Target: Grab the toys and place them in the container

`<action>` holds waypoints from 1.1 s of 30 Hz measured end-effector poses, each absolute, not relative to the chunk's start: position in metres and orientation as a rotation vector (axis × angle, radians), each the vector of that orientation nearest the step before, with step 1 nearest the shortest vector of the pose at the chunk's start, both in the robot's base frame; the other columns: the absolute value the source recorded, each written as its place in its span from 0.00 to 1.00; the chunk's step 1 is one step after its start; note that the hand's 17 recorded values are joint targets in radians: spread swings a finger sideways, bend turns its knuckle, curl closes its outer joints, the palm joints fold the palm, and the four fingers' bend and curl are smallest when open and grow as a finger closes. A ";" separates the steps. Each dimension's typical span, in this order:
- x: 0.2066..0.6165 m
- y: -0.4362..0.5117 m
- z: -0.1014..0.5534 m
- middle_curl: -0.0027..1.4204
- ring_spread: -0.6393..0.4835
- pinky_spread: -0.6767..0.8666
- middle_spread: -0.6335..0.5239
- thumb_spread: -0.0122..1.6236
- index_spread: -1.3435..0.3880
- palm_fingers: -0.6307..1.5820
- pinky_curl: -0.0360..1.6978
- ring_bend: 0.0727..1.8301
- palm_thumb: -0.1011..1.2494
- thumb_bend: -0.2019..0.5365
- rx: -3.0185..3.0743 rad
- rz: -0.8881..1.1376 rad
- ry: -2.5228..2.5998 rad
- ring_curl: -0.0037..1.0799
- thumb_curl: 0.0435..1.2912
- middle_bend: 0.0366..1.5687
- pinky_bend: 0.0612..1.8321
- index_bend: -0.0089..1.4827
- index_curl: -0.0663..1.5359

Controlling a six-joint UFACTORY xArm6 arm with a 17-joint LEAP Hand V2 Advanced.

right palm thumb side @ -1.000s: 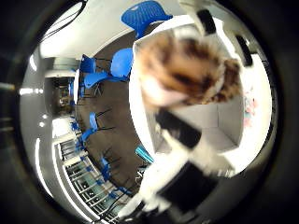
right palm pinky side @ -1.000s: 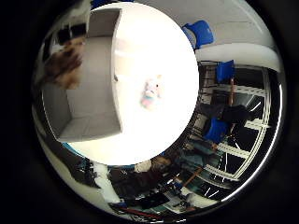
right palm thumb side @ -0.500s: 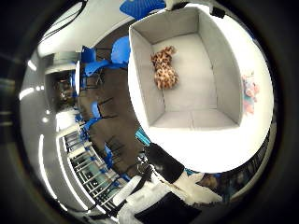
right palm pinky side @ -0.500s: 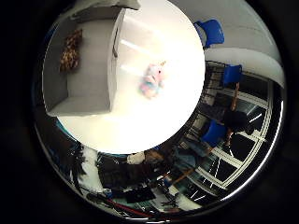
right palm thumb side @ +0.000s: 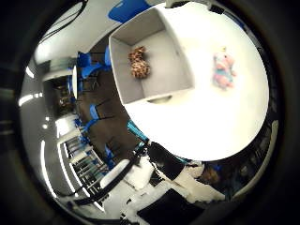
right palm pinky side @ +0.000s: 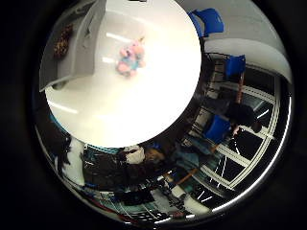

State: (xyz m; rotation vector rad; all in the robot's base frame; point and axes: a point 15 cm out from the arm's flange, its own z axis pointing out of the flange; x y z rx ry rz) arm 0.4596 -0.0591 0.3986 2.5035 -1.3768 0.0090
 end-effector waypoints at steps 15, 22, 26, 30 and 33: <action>0.487 -0.140 0.359 0.23 0.74 0.72 0.59 0.67 0.53 0.30 0.19 0.16 0.50 0.24 2.367 0.054 -1.444 0.23 0.21 0.10 0.25 0.11 0.20; 0.502 -0.139 0.327 0.23 0.74 0.72 0.59 0.68 0.53 0.30 0.19 0.15 0.50 0.25 2.373 0.019 -1.438 0.24 0.21 0.10 0.25 0.11 0.20; 0.511 -0.136 0.313 0.23 0.74 0.72 0.59 0.68 0.53 0.30 0.19 0.15 0.50 0.24 2.383 0.012 -1.432 0.24 0.21 0.10 0.25 0.11 0.20; 0.521 -0.130 0.300 0.23 0.74 0.72 0.59 0.68 0.53 0.30 0.19 0.15 0.51 0.25 2.393 0.021 -1.427 0.24 0.21 0.10 0.25 0.11 0.20; 0.528 -0.124 0.293 0.23 0.75 0.72 0.59 0.68 0.53 0.29 0.19 0.14 0.51 0.24 2.410 0.029 -1.421 0.24 0.21 0.10 0.25 0.11 0.20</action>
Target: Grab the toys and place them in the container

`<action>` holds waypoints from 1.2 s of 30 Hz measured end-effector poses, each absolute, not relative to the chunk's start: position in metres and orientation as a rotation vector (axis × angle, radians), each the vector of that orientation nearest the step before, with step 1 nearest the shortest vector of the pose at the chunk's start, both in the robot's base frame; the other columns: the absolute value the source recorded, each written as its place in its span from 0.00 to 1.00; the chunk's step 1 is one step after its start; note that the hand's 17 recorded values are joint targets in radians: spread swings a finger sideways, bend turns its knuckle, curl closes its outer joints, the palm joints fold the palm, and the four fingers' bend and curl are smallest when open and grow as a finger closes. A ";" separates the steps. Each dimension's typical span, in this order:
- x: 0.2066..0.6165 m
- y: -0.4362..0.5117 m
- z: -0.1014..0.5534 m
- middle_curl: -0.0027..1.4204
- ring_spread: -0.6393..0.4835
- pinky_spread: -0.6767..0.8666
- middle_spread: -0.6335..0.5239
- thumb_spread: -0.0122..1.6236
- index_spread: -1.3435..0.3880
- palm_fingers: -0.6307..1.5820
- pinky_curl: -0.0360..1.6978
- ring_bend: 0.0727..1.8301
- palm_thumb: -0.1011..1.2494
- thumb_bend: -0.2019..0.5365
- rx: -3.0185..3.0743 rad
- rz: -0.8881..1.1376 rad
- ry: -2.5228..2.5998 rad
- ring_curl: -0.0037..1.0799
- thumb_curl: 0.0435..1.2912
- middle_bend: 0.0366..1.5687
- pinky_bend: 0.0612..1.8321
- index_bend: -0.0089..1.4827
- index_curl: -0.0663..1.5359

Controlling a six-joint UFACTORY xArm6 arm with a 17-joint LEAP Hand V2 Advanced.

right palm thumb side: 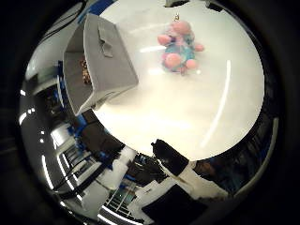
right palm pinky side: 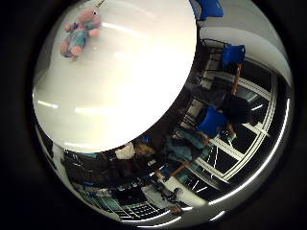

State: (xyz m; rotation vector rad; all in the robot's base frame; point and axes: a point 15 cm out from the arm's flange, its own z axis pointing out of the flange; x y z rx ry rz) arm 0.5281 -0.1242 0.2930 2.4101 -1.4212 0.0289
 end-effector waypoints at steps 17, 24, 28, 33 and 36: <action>0.556 -0.111 0.248 0.20 0.75 0.70 0.57 0.67 0.53 0.27 0.20 0.11 0.54 0.24 2.479 0.071 -1.342 0.24 0.21 0.09 0.21 0.11 0.21; 0.546 -0.106 0.210 0.20 0.75 0.70 0.58 0.66 0.52 0.27 0.20 0.10 0.53 0.24 2.486 0.032 -1.318 0.24 0.21 0.09 0.20 0.11 0.20; 0.539 -0.097 0.195 0.20 0.76 0.70 0.58 0.65 0.52 0.27 0.20 0.10 0.52 0.24 2.488 0.004 -1.297 0.24 0.21 0.09 0.20 0.11 0.20; 0.530 -0.094 0.180 0.20 0.76 0.71 0.57 0.65 0.52 0.28 0.20 0.09 0.52 0.25 2.486 -0.030 -1.282 0.24 0.21 0.10 0.19 0.12 0.21; 0.537 -0.094 0.178 0.22 0.75 0.71 0.53 0.65 0.53 0.33 0.19 0.08 0.55 0.25 2.487 0.013 -1.316 0.23 0.22 0.13 0.16 0.13 0.22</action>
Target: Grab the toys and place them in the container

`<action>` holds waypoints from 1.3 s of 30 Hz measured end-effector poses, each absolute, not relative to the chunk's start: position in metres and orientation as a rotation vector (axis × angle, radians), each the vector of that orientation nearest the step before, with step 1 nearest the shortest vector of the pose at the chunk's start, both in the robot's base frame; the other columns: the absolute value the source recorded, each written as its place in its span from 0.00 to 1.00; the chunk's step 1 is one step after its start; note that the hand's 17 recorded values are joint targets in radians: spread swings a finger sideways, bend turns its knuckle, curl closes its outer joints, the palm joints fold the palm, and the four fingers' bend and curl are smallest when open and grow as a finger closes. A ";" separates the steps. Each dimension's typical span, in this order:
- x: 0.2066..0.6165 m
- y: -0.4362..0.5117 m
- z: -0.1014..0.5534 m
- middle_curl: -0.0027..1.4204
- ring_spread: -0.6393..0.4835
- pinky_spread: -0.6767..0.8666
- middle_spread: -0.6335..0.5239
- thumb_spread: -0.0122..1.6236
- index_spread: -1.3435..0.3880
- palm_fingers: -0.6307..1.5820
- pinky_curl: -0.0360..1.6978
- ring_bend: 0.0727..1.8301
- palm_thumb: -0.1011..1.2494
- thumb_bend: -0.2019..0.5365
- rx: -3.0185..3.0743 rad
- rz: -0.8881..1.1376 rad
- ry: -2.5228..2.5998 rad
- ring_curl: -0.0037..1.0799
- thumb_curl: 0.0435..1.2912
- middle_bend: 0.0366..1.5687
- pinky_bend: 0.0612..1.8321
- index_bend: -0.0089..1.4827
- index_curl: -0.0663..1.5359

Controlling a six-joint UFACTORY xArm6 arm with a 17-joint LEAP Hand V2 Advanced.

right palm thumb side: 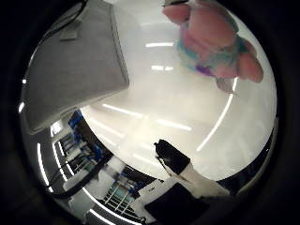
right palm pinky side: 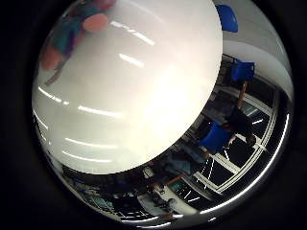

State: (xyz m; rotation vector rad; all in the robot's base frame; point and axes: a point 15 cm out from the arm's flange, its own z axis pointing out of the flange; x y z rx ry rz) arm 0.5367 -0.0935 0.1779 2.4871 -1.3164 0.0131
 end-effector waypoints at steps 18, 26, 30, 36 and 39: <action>0.524 -0.121 0.162 0.42 0.22 0.16 0.21 0.65 0.52 0.74 0.29 0.47 0.72 0.25 2.454 -0.016 -1.377 0.47 0.25 0.39 0.41 0.17 0.26; 0.524 -0.132 0.192 0.71 0.23 0.19 0.13 0.73 0.49 0.74 0.49 0.64 0.75 0.27 2.484 0.009 -1.492 0.72 0.24 0.59 0.61 0.56 0.53; 0.522 -0.126 0.223 0.79 0.25 0.23 0.16 0.76 0.53 0.71 0.57 0.68 0.82 0.29 2.522 0.045 -1.517 0.80 0.27 0.68 0.67 0.65 0.62; 0.505 -0.113 0.271 0.83 0.26 0.26 0.20 0.76 0.56 0.69 0.65 0.71 0.86 0.26 2.533 0.075 -1.508 0.88 0.33 0.74 0.69 0.71 0.67; 0.493 -0.105 0.294 0.83 0.27 0.27 0.23 0.75 0.57 0.68 0.68 0.71 0.86 0.26 2.538 0.083 -1.498 0.90 0.36 0.75 0.68 0.72 0.69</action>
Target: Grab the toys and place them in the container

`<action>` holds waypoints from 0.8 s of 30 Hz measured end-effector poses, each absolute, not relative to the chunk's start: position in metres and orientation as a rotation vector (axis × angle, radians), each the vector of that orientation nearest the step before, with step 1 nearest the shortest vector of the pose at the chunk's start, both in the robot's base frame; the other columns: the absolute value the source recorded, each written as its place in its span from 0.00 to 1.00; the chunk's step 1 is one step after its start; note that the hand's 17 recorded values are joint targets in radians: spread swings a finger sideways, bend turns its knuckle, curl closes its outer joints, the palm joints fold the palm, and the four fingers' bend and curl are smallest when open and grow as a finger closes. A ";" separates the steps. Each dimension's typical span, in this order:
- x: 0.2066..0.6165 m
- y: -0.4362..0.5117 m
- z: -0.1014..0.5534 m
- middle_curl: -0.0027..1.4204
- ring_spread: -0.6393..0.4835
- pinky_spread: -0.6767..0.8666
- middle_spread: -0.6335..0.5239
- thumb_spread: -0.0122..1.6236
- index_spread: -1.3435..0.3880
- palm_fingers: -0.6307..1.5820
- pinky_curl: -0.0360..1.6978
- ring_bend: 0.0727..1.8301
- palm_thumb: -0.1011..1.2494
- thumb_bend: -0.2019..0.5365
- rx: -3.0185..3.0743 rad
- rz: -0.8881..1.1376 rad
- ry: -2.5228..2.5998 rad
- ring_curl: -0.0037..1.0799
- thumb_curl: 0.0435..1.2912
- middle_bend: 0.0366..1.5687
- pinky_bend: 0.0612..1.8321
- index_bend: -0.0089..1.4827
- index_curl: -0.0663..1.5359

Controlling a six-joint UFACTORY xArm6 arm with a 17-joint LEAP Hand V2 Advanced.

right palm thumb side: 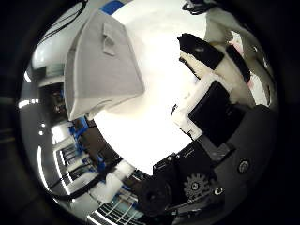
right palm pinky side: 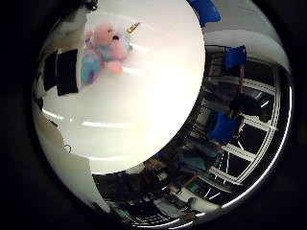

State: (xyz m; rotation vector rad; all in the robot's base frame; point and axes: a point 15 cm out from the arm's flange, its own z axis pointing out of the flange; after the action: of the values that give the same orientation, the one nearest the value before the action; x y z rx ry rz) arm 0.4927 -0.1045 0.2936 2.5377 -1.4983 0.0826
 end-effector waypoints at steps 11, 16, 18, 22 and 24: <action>0.474 -0.094 0.333 0.79 0.29 0.27 0.28 0.77 0.59 0.67 0.69 0.71 0.74 0.23 2.561 0.114 -1.469 0.88 0.36 0.74 0.64 0.67 0.68; 0.471 -0.110 0.327 0.65 0.28 0.12 0.28 0.74 0.56 0.50 0.55 0.62 0.64 0.24 2.551 0.085 -1.425 0.70 0.30 0.56 0.55 0.30 0.57; 0.470 -0.119 0.328 0.59 0.30 0.15 0.29 0.73 0.53 0.37 0.53 0.54 0.63 0.24 2.531 0.101 -1.397 0.65 0.29 0.48 0.49 0.25 0.53; 0.471 -0.140 0.330 0.44 0.50 0.47 0.40 0.69 0.52 0.26 0.43 0.32 0.61 0.24 2.476 0.144 -1.339 0.45 0.27 0.30 0.30 0.24 0.41; 0.474 -0.147 0.328 0.39 0.59 0.56 0.44 0.68 0.52 0.25 0.39 0.25 0.59 0.23 2.457 0.159 -1.314 0.40 0.26 0.23 0.26 0.20 0.38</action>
State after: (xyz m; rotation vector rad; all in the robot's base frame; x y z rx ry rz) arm 0.4740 -0.1473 0.3279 2.4575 -1.3141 0.1594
